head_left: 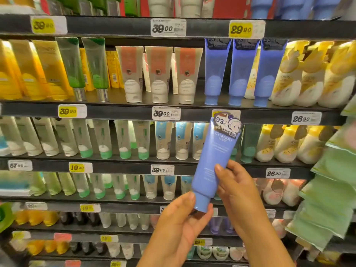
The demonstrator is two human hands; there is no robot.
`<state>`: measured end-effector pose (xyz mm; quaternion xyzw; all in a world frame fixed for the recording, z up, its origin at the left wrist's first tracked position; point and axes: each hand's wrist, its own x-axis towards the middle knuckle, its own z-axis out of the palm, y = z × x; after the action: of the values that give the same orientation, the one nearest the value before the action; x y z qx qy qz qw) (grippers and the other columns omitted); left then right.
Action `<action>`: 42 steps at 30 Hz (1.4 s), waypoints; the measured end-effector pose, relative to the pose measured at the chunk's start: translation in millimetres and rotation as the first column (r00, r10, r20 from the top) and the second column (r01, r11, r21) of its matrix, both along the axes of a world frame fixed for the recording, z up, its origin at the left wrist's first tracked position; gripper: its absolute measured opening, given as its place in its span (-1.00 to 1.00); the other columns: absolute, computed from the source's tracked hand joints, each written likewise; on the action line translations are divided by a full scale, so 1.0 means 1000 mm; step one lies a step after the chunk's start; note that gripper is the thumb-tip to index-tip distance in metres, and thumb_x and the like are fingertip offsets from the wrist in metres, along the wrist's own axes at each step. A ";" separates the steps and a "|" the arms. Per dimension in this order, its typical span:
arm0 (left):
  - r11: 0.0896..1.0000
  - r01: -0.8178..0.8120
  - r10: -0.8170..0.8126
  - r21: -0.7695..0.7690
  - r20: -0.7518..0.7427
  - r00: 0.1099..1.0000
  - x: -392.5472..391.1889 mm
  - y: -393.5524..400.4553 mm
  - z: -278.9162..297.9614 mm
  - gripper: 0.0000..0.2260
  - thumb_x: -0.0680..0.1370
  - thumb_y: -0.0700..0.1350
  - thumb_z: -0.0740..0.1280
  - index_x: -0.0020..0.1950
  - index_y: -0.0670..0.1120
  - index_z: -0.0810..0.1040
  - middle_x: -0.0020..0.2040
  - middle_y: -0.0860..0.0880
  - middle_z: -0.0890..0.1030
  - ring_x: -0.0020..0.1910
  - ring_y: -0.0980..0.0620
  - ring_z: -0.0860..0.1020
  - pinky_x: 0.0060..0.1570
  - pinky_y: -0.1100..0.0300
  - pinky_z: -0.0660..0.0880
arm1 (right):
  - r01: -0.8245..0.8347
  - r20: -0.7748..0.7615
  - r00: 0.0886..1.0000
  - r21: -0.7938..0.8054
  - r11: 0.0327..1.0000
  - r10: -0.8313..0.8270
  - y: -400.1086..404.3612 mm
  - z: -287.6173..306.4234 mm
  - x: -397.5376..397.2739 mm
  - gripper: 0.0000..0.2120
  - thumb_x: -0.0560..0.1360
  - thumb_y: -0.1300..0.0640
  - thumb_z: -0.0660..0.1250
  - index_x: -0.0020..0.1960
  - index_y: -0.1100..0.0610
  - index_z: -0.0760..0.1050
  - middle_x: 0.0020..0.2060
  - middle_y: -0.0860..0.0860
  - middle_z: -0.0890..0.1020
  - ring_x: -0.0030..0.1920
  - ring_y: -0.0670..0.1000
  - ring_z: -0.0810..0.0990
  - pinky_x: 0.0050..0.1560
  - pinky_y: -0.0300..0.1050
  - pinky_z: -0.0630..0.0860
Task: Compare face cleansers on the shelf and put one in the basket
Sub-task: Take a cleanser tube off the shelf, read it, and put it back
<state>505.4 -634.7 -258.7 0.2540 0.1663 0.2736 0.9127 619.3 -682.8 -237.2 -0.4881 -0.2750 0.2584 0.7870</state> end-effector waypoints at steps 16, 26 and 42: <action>0.968 0.165 -0.152 -0.191 0.078 0.985 -0.114 0.017 0.000 -0.60 0.35 -0.13 0.32 0.09 -0.36 0.53 -0.01 -0.36 0.63 -0.20 -0.21 0.66 -0.26 0.01 0.64 | 0.087 -0.174 0.982 0.066 0.994 -0.074 0.016 -0.004 -0.123 -0.49 0.30 0.08 0.37 0.19 0.27 0.41 -0.13 0.06 0.70 -0.16 0.02 0.66 -0.12 -0.01 0.61; 0.975 0.203 -0.193 -0.096 0.104 0.976 -0.127 0.013 -0.017 -0.63 0.41 -0.21 0.30 0.15 -0.39 0.50 0.10 -0.35 0.60 -0.02 -0.21 0.64 -0.19 0.07 0.62 | 0.086 -0.061 0.995 0.023 0.996 -0.085 -0.002 -0.008 -0.145 -0.69 0.36 0.09 0.31 0.09 0.11 0.41 -0.19 -0.03 0.71 -0.17 -0.01 0.68 -0.23 -0.12 0.62; 0.994 0.107 -0.107 0.006 0.100 0.989 -0.092 0.000 0.007 -0.78 0.36 -0.22 0.33 -0.12 -0.32 0.66 -0.01 -0.27 0.66 -0.13 -0.09 0.67 -0.12 0.06 0.63 | -0.019 -0.038 0.999 0.063 0.998 0.021 -0.011 0.006 -0.106 -0.61 0.37 -0.01 0.26 0.08 0.21 0.52 -0.20 0.13 0.61 -0.44 -0.08 0.56 -0.54 -0.31 0.44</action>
<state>413.1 -634.4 -251.7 0.2488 0.1064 0.2365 0.9332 513.7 -694.0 -231.1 -0.4552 -0.2724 0.2670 0.8046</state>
